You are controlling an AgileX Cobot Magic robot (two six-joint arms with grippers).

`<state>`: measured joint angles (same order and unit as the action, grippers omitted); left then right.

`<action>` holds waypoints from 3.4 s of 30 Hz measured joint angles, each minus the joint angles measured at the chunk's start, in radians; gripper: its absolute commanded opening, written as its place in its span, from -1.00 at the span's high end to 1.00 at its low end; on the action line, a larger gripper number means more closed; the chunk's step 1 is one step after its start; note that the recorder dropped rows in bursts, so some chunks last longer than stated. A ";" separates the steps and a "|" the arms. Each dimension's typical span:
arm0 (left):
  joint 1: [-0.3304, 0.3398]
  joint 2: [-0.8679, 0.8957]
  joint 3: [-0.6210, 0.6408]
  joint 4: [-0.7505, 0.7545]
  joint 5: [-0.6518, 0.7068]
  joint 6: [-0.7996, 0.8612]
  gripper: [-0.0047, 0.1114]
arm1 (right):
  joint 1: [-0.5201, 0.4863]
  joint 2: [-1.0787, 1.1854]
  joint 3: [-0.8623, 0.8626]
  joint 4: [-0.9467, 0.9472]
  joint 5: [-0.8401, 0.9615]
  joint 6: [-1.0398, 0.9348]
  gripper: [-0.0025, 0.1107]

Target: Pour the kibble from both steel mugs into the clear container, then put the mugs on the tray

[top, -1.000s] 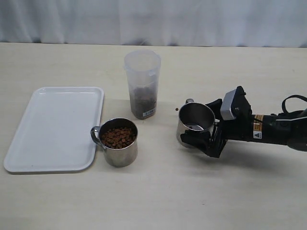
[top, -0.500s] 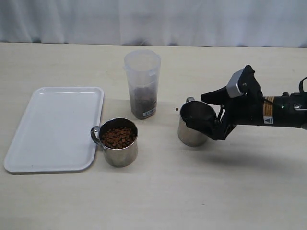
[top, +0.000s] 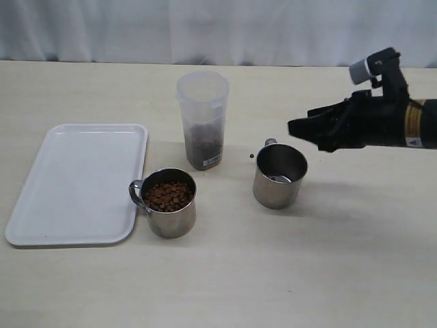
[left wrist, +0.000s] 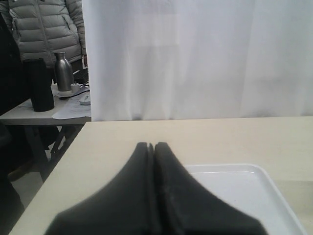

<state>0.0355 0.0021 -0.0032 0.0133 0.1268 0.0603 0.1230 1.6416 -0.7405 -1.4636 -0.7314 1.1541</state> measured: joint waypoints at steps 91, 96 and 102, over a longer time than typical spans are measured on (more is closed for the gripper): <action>0.000 0.000 0.000 0.000 0.000 0.000 0.92 | -0.001 -1.367 0.737 1.575 0.743 -1.109 0.88; 0.000 0.000 0.000 0.000 0.000 0.000 0.92 | -0.003 -1.586 0.737 1.575 0.821 -1.109 0.88; 0.000 0.000 0.000 0.000 0.000 0.000 0.92 | -0.081 -1.638 0.737 1.577 0.865 -1.109 0.88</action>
<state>0.0355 0.0021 -0.0032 0.0133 0.1268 0.0603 0.0420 0.0038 -0.0036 0.1135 0.1340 0.0446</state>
